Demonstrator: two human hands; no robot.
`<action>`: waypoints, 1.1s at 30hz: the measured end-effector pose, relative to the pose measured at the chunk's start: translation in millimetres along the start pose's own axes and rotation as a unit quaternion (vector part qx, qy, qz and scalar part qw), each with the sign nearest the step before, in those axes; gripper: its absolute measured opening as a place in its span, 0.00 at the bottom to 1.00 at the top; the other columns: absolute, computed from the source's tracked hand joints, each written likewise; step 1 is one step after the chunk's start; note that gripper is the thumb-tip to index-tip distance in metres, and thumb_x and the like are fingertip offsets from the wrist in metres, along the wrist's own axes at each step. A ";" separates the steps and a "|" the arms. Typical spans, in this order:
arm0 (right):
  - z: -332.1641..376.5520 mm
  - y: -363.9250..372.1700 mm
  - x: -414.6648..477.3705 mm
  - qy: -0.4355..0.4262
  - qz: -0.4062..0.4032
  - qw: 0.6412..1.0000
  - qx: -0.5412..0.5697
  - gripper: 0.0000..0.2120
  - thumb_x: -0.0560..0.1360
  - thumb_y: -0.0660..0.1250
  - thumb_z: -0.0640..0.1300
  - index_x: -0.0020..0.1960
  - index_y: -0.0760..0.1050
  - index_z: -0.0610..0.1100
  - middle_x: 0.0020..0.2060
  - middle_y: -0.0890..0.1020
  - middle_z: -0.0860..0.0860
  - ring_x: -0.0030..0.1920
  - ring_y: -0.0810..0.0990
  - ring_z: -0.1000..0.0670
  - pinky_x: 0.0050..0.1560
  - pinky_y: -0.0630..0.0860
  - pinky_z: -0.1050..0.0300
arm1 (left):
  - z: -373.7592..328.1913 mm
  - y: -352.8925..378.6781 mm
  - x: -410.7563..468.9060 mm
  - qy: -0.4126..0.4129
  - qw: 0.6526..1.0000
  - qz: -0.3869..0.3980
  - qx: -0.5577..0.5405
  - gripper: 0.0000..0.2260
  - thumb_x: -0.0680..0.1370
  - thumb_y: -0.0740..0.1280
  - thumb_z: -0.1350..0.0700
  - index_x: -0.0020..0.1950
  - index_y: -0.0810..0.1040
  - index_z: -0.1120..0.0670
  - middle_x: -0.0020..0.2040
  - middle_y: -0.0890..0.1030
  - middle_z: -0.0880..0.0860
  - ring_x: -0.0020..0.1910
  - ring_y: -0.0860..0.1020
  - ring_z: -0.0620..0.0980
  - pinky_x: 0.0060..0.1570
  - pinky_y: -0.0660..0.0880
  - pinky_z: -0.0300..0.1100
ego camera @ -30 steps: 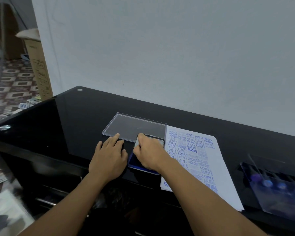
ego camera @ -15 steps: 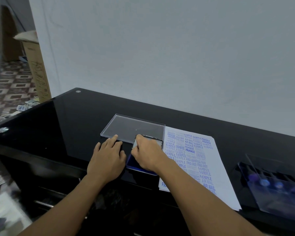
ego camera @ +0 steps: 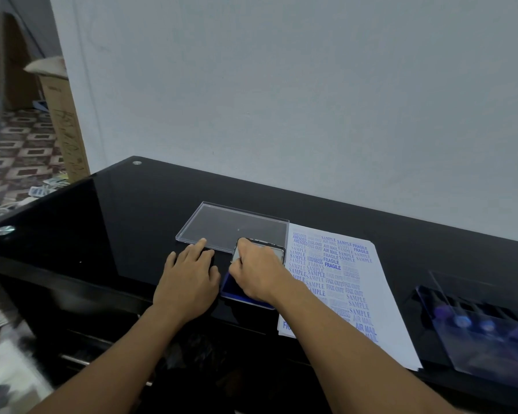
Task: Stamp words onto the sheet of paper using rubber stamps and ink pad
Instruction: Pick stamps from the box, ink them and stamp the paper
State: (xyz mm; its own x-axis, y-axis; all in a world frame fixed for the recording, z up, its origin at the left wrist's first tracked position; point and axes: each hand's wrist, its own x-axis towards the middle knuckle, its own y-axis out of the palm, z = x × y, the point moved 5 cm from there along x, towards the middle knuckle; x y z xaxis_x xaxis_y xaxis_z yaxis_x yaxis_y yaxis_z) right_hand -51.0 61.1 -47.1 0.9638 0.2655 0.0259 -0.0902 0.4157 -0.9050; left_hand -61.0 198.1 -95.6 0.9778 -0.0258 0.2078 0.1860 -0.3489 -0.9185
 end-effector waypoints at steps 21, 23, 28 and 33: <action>1.4 -0.3 -1.5 0.011 0.007 1.000 0.008 0.05 0.78 0.57 0.44 0.46 0.63 0.45 0.43 0.76 0.42 0.42 0.74 0.39 0.40 0.68 0.50 | -4.5 -15.4 12.3 -0.018 0.999 0.033 -0.032 0.18 0.81 0.58 0.51 0.70 0.72 0.53 0.79 0.61 0.54 0.76 0.61 0.53 0.74 0.59 0.58; 1.6 -2.2 -1.3 0.010 0.010 1.000 0.011 0.05 0.78 0.58 0.45 0.46 0.64 0.44 0.43 0.75 0.42 0.43 0.74 0.39 0.41 0.68 0.50 | -8.1 -19.2 13.8 -0.013 0.999 0.026 -0.038 0.19 0.81 0.59 0.52 0.71 0.71 0.53 0.78 0.62 0.54 0.76 0.61 0.53 0.74 0.60 0.56; 0.8 -2.7 -1.9 0.010 0.008 1.000 0.024 0.05 0.78 0.57 0.45 0.45 0.63 0.45 0.43 0.76 0.42 0.42 0.74 0.40 0.40 0.70 0.49 | -18.5 -25.8 15.9 -0.003 0.998 0.014 -0.064 0.20 0.80 0.59 0.54 0.72 0.71 0.55 0.78 0.63 0.54 0.76 0.63 0.51 0.73 0.62 0.53; -2.2 -14.3 -7.4 0.006 -0.017 0.998 0.055 0.07 0.80 0.57 0.47 0.45 0.64 0.45 0.36 0.72 0.48 0.41 0.71 0.42 0.39 0.65 0.51 | -30.3 -34.3 17.1 0.010 0.996 -0.005 -0.088 0.19 0.80 0.59 0.56 0.71 0.72 0.54 0.78 0.64 0.53 0.76 0.62 0.51 0.73 0.62 0.50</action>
State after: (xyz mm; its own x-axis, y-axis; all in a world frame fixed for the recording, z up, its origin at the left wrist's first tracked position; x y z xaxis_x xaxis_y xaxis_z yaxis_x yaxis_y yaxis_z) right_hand -56.2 51.3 -35.3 0.9698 0.2388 0.0506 -0.0831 0.5179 -0.8514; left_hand -53.6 181.3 -50.4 0.9736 -0.0397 0.2248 0.1740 -0.5088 -0.8432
